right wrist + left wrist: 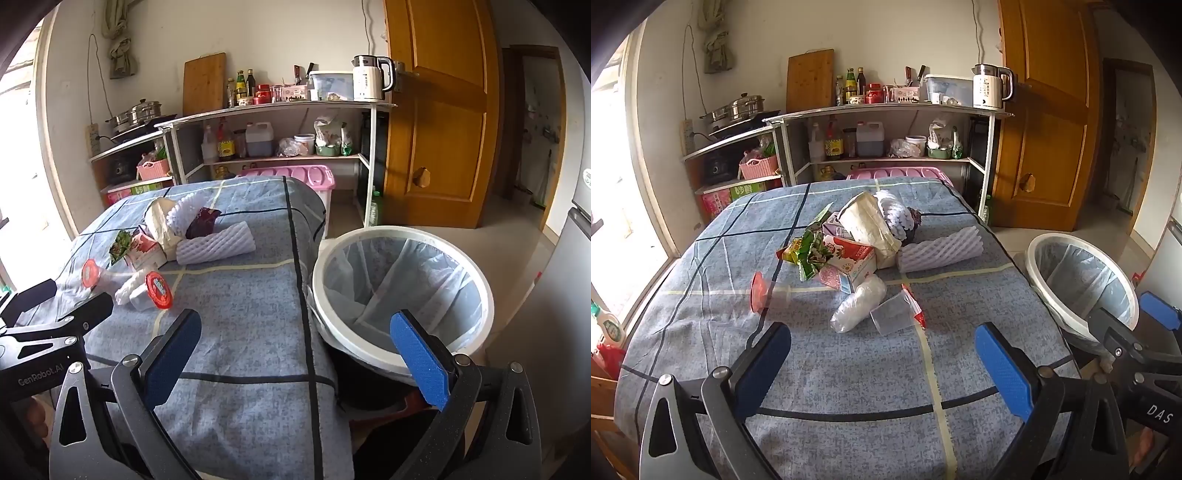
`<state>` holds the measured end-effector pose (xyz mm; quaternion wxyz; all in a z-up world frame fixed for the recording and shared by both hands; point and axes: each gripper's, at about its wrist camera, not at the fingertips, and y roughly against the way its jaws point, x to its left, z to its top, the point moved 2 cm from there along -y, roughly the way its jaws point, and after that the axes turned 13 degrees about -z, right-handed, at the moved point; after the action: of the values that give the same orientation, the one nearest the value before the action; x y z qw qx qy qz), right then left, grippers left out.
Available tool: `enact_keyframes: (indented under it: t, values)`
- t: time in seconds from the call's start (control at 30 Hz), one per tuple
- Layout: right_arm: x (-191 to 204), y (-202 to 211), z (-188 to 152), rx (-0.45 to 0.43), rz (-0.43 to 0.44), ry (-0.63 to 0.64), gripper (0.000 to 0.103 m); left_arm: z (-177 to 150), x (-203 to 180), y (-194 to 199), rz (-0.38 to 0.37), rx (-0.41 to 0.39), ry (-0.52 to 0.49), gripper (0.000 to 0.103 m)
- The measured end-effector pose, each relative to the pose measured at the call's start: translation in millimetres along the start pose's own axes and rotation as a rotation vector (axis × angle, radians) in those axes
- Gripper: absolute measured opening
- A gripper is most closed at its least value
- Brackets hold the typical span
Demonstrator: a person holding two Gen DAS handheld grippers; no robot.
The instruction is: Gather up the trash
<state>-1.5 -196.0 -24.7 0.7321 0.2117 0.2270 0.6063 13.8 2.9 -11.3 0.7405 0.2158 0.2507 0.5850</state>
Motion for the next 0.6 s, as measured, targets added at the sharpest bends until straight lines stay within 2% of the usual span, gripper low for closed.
enact_keyframes:
  t: [0.6]
  values:
    - [0.7, -0.7, -0.4, 0.007, -0.008, 0.006, 0.102, -2.0, -5.2, -5.0, 0.007, 0.006, -0.005, 0.101]
